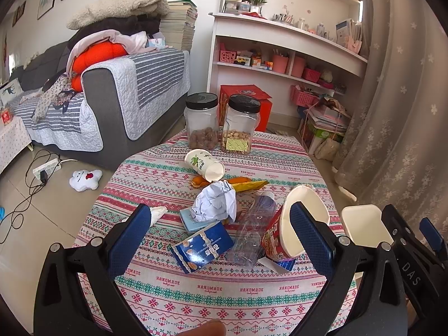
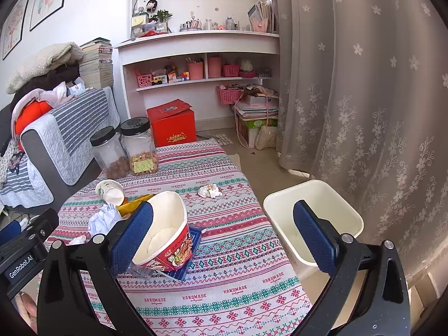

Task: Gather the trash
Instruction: 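Grasp the crumpled white paper with the left tool while the right tool grasps the noodle cup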

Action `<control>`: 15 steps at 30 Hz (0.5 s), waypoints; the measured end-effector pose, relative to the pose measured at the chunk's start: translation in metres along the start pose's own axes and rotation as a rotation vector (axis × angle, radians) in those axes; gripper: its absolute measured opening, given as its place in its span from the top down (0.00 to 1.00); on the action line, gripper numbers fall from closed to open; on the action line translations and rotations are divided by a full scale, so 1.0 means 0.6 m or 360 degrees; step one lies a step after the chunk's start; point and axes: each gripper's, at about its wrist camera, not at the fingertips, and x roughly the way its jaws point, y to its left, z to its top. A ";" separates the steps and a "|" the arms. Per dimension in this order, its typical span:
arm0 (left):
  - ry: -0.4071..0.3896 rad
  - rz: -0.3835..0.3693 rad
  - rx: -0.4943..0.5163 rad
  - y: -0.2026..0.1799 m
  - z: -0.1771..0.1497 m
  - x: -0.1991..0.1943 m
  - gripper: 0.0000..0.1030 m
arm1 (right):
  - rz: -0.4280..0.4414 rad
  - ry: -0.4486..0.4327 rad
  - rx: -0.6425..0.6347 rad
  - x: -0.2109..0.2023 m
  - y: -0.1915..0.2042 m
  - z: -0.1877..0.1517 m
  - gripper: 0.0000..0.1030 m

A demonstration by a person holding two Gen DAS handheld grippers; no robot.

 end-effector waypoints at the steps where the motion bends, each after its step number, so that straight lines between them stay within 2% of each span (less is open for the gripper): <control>1: 0.0002 0.0002 -0.0001 0.001 -0.001 0.001 0.06 | -0.0001 0.0000 0.0001 0.000 0.000 0.000 0.07; 6: 0.0017 0.0007 -0.0005 0.003 -0.005 0.005 0.06 | 0.0017 0.0022 0.0016 0.004 -0.002 -0.001 0.07; 9: 0.0070 -0.0031 -0.0011 0.004 0.009 0.012 0.06 | 0.0099 0.0134 0.0132 0.021 -0.019 0.009 0.07; 12: 0.0094 -0.0078 -0.0064 0.029 0.048 0.018 0.06 | 0.0207 0.0318 0.0343 0.047 -0.052 0.038 0.07; 15: 0.0038 -0.0133 -0.0213 0.077 0.111 0.017 0.06 | 0.0283 0.0426 0.0503 0.073 -0.074 0.079 0.07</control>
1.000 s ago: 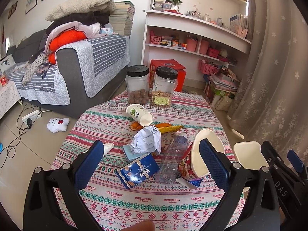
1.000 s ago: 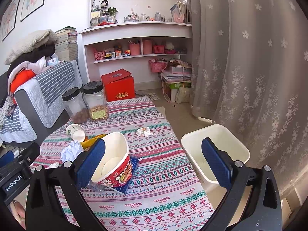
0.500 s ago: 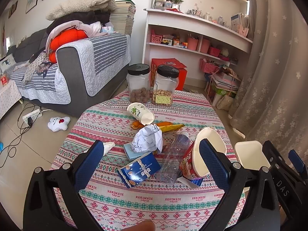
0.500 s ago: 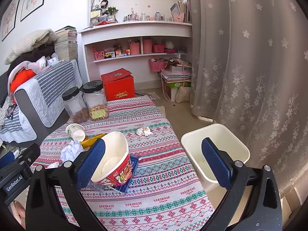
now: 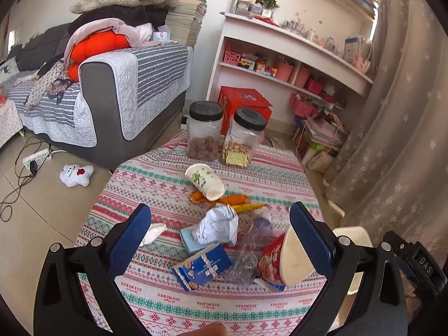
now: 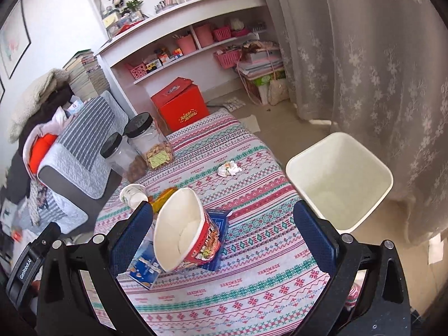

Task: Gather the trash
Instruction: 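Grasp the crumpled white paper with the left tool while the right tool grasps the noodle cup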

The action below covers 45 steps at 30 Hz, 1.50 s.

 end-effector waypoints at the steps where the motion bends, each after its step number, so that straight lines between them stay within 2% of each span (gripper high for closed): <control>1: -0.0021 -0.0056 -0.0065 0.014 0.024 -0.003 0.06 | 0.0027 0.0026 0.0033 0.006 -0.002 0.014 0.07; 4: -0.0072 -0.0262 -0.0205 0.048 0.073 0.012 0.06 | 0.0043 0.0077 0.0082 0.032 -0.006 0.038 0.07; 5: -0.0055 -0.0312 -0.0219 0.057 0.078 0.030 0.06 | 0.0038 0.0090 0.0092 0.043 -0.011 0.038 0.07; 6: 0.0061 -0.0326 -0.0200 0.061 0.076 0.057 0.06 | 0.0040 0.0111 0.0109 0.057 -0.020 0.035 0.07; 7: 0.0243 -0.0320 -0.0172 0.062 0.067 0.093 0.06 | 0.0044 0.0140 0.0134 0.071 -0.029 0.029 0.07; 9: 0.0475 -0.0366 -0.0136 0.061 0.026 0.154 0.06 | 0.0036 0.0275 0.0196 0.111 -0.052 0.014 0.07; 10: 0.0591 -0.0337 -0.0086 0.055 0.002 0.188 0.06 | 0.0048 0.0375 0.0230 0.129 -0.057 0.009 0.07; 12: 0.0840 -0.0147 0.0115 0.033 -0.040 0.247 0.08 | 0.0164 0.0515 0.0287 0.153 -0.061 0.006 0.07; 13: 0.0880 -0.0116 0.0189 0.024 -0.051 0.263 0.08 | 0.0185 0.0533 0.0291 0.155 -0.060 0.005 0.07; 15: 0.0900 -0.0124 0.0176 0.025 -0.060 0.282 0.08 | 0.0167 0.0515 0.0272 0.155 -0.056 0.006 0.07; 17: 0.0898 -0.0146 0.0071 0.037 -0.055 0.292 0.08 | 0.0173 0.0512 0.0255 0.156 -0.056 0.008 0.07; 19: 0.0908 -0.0166 -0.0009 0.050 -0.051 0.299 0.13 | 0.0191 0.0529 0.0249 0.161 -0.061 0.010 0.07; 24: 0.0976 -0.0150 0.0030 0.054 -0.058 0.324 0.23 | 0.0239 0.0605 0.0239 0.177 -0.070 0.012 0.07; 27: 0.0942 -0.0185 -0.0010 0.055 -0.054 0.328 0.24 | 0.0304 0.0649 0.0276 0.184 -0.074 0.011 0.07; 30: 0.0931 -0.0375 -0.0135 0.060 -0.039 0.322 0.28 | 0.0309 0.0651 0.0252 0.182 -0.070 0.010 0.07; 31: 0.0908 -0.0397 -0.0141 0.061 -0.032 0.316 0.28 | 0.0307 0.0647 0.0240 0.182 -0.070 0.010 0.07; 34: 0.0859 -0.0273 -0.0039 0.062 -0.020 0.301 0.28 | 0.0304 0.0638 0.0226 0.180 -0.069 0.011 0.07; 40: 0.0950 -0.0157 0.0159 0.063 -0.043 0.317 0.30 | 0.0305 0.0656 0.0206 0.185 -0.064 0.009 0.07; 41: 0.0973 -0.0154 0.0187 0.061 -0.051 0.325 0.32 | 0.0306 0.0657 0.0201 0.186 -0.062 0.009 0.07; 45: 0.1040 -0.0142 0.0219 0.056 -0.077 0.362 0.58 | 0.0299 0.0682 0.0163 0.195 -0.055 0.002 0.07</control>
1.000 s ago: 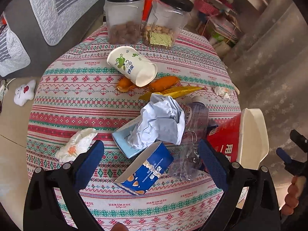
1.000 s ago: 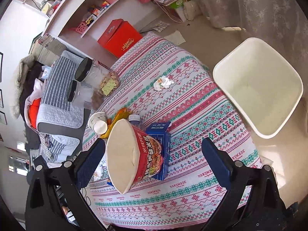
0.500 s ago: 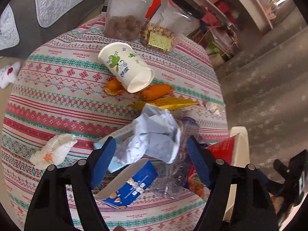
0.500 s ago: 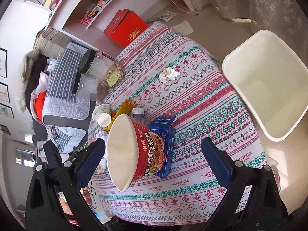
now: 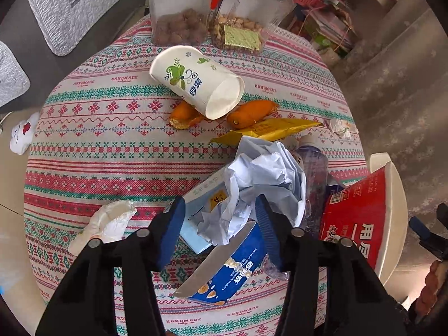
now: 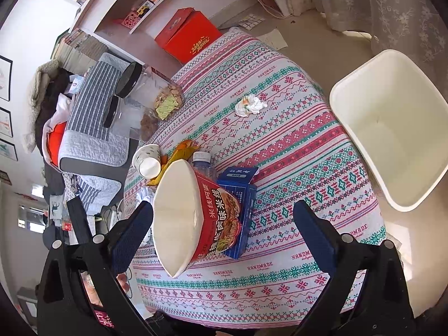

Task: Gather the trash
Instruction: 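Grasp the crumpled white paper with the left tool while the right tool grasps the noodle cup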

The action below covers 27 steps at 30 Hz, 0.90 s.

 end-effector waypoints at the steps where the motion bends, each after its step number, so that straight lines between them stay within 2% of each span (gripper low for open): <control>1: -0.0007 -0.0027 -0.0007 0.000 0.001 0.006 0.63 | -0.0012 0.0002 0.0000 0.004 0.002 -0.001 0.07; 2: -0.0034 -0.0059 -0.0017 -0.002 0.002 0.005 0.65 | -0.0027 0.0002 0.0005 0.008 0.001 -0.002 0.07; 4: -0.0074 -0.0089 -0.0018 -0.010 0.005 -0.002 0.79 | -0.0030 0.0015 0.0018 0.013 0.000 -0.002 0.07; 9: -0.0221 -0.0079 0.0004 -0.037 0.004 -0.042 0.81 | -0.0034 0.0045 0.0017 0.029 0.005 -0.002 0.07; 12: -0.0419 -0.0137 -0.0019 -0.048 0.002 -0.106 0.82 | -0.0047 0.0054 -0.0011 0.036 0.016 -0.006 0.07; 15: -0.0610 -0.0209 -0.0016 -0.055 -0.010 -0.175 0.81 | -0.0077 0.0073 -0.0047 0.046 0.028 -0.009 0.14; 18: -0.0708 -0.0243 0.0009 -0.062 -0.025 -0.212 0.81 | -0.0120 0.0100 -0.0069 0.063 0.033 -0.011 0.25; 21: -0.0719 -0.0247 0.0039 -0.067 -0.031 -0.221 0.81 | -0.0174 0.0115 -0.0101 0.078 0.039 -0.011 0.43; 23: -0.0717 -0.0237 0.0055 -0.068 -0.034 -0.222 0.81 | -0.0209 0.0151 -0.0130 0.090 0.041 -0.012 0.73; 26: -0.0709 -0.0225 0.0053 -0.065 -0.042 -0.218 0.81 | -0.0262 0.0169 -0.0164 0.106 0.044 -0.017 0.93; 27: -0.0708 -0.0221 0.0055 -0.063 -0.047 -0.219 0.81 | -0.0270 0.0168 -0.0175 0.108 0.044 -0.019 0.93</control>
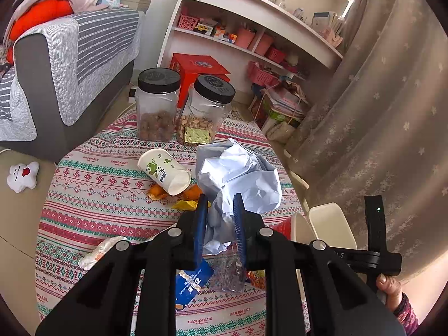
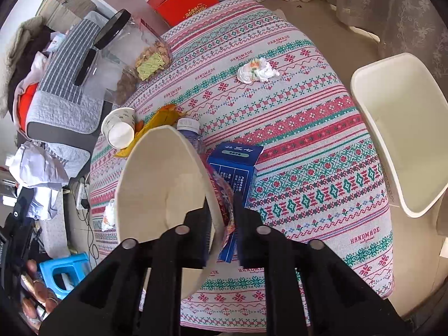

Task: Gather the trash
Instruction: 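Grasp the crumpled white paper with the left tool while the right tool grasps the noodle cup, then drop the noodle cup into the white bin with the right tool while the left tool drops the paper in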

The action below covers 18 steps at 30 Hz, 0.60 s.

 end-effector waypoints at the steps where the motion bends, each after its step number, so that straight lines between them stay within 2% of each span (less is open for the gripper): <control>1: -0.0001 0.0004 0.0002 0.000 -0.001 -0.001 0.81 | -0.0005 -0.0014 -0.0003 0.001 0.001 -0.001 0.94; 4: -0.0015 0.0000 -0.0001 0.002 -0.002 -0.005 0.81 | -0.0022 -0.0071 -0.0008 -0.007 0.002 -0.001 0.94; 9: -0.0033 -0.0002 -0.0003 0.000 -0.004 -0.008 0.81 | 0.0024 -0.0149 0.0022 -0.035 -0.004 0.008 0.94; 14: -0.0044 -0.0015 -0.0007 -0.006 -0.006 -0.005 0.81 | -0.0009 -0.0362 0.0058 -0.100 -0.030 0.023 0.94; 18: -0.0043 -0.0036 0.0008 -0.019 -0.005 -0.001 0.81 | -0.0139 -0.0570 0.0122 -0.158 -0.080 0.040 0.94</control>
